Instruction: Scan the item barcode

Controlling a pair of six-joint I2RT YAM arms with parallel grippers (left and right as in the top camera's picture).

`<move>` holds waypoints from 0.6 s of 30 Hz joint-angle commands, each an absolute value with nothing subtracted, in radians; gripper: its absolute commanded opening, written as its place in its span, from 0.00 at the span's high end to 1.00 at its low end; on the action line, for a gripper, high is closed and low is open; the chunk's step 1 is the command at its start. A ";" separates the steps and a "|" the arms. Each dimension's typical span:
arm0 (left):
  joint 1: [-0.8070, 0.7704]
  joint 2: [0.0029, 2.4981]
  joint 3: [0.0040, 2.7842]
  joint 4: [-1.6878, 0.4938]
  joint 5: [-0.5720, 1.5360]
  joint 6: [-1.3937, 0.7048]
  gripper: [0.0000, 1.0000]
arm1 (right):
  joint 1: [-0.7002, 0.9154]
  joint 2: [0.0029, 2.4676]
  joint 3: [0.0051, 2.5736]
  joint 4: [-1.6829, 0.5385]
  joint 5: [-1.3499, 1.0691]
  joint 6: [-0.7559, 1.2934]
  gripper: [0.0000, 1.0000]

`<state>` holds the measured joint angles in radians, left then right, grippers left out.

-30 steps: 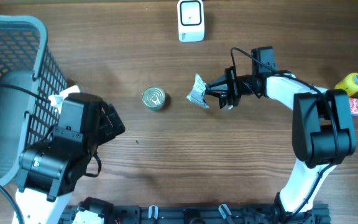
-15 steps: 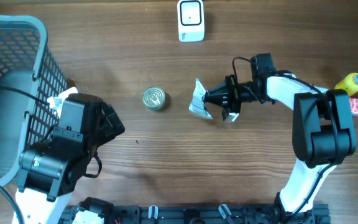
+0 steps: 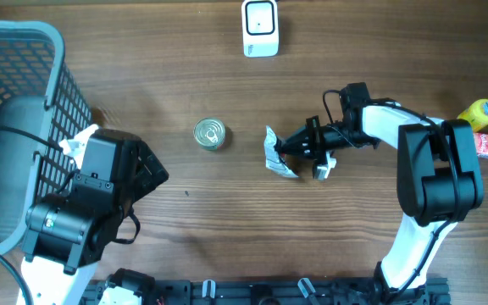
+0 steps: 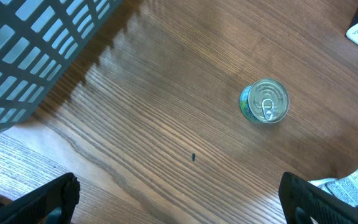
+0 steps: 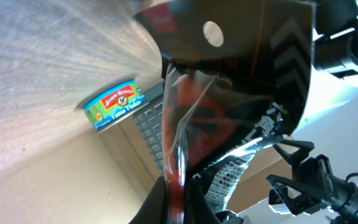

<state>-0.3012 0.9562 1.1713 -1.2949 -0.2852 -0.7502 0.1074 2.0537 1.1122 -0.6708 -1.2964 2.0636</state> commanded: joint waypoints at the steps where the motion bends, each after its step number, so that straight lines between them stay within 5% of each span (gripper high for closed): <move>1: -0.303 0.952 1.177 -1.295 -0.281 -0.772 0.00 | 0.105 2.073 1.105 -0.492 -1.319 2.067 0.95; 8: -0.303 0.952 1.177 -1.275 -0.281 -0.772 0.00 | 0.106 2.072 1.168 0.065 -1.547 2.068 0.95; 13: -0.303 0.960 1.177 -1.245 -0.281 -0.772 0.00 | 0.115 2.072 1.192 0.634 -1.429 2.051 0.95; 18: -0.303 1.005 1.177 -1.236 -0.281 -0.772 0.00 | 0.115 2.072 1.192 0.973 -1.356 1.873 0.95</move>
